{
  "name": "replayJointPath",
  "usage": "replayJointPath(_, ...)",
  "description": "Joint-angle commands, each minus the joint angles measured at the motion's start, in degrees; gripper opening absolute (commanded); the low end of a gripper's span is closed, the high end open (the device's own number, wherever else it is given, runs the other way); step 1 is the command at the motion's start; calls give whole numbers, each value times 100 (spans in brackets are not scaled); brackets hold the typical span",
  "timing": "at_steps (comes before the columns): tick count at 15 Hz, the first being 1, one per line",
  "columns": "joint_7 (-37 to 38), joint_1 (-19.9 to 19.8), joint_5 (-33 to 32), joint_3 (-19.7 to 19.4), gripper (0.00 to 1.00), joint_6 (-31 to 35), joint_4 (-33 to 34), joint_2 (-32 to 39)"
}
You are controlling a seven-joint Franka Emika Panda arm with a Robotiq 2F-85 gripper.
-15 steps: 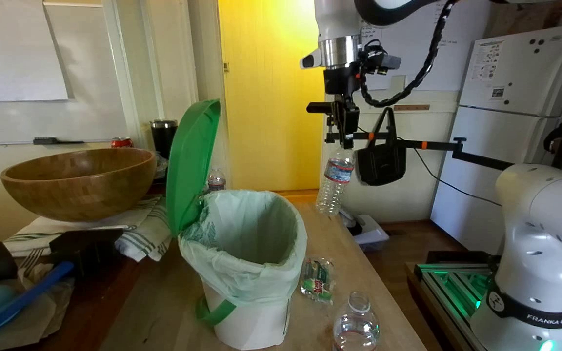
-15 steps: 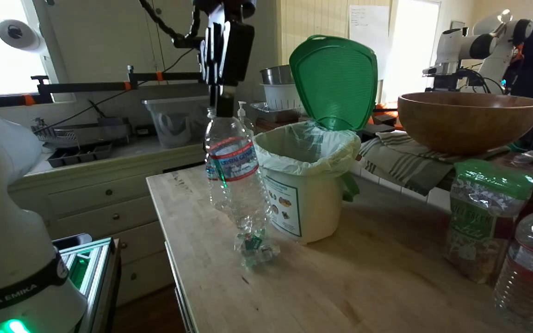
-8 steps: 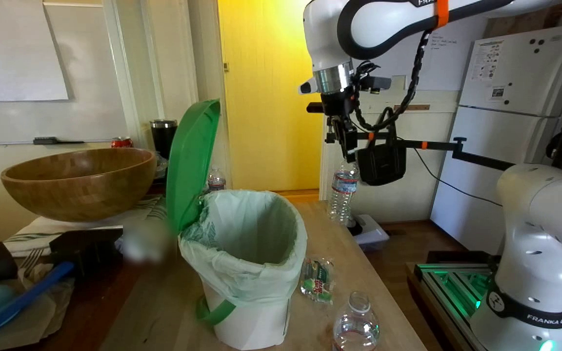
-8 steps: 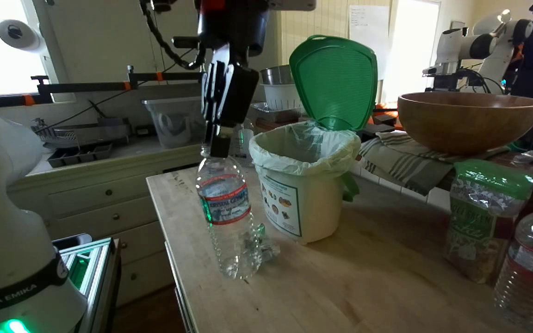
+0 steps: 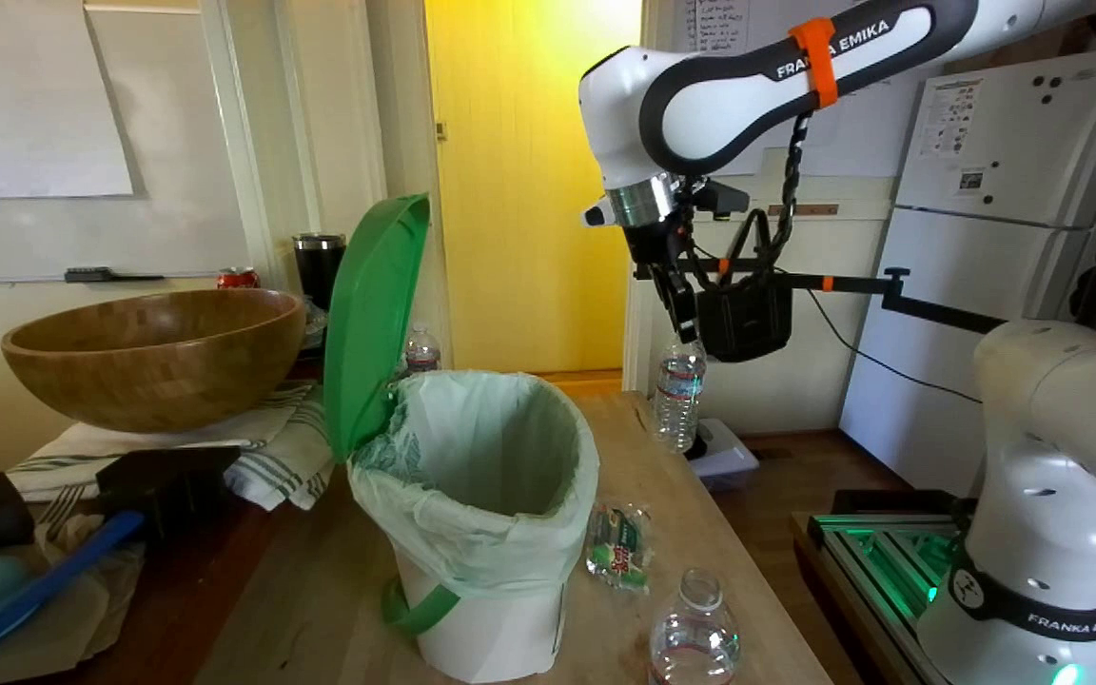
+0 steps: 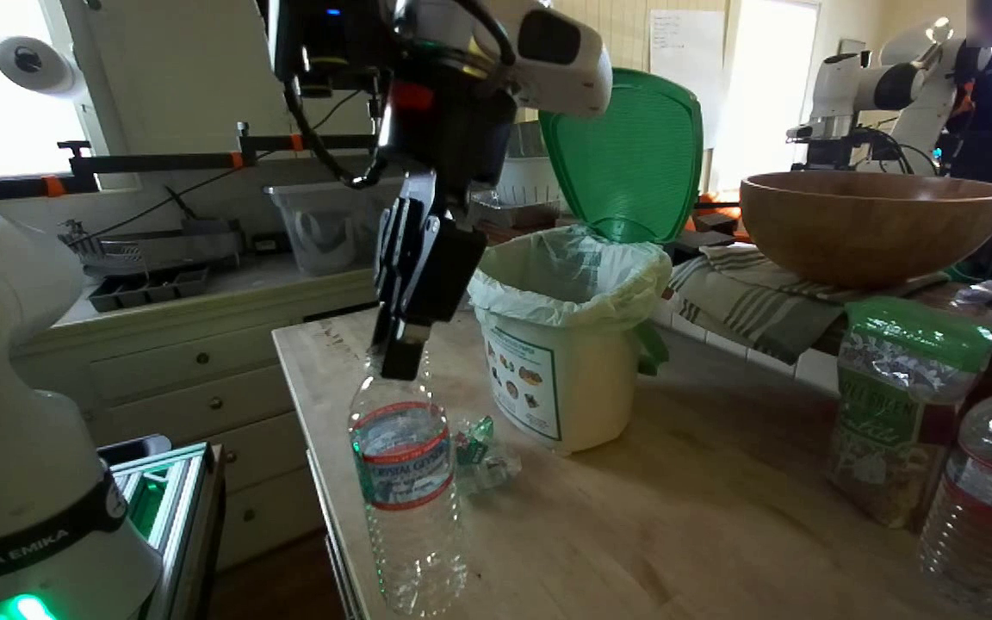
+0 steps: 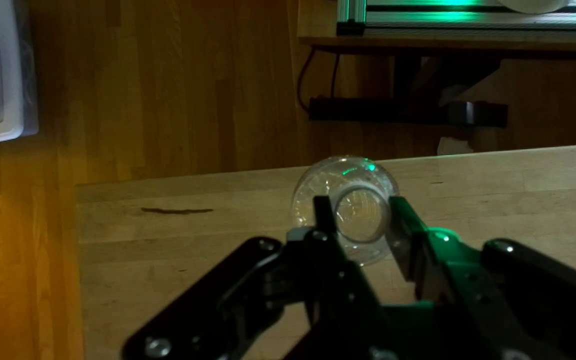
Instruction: Take the water bottle out of the bin and put it on the countertop.
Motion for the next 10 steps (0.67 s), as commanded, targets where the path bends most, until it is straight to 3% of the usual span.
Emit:
replayJointPath(1, 137, -83, -164, 9, 8, 317, -158, 127)
replayJointPath(10, 267, -194, 177, -51, 8, 1022, -308, 303)
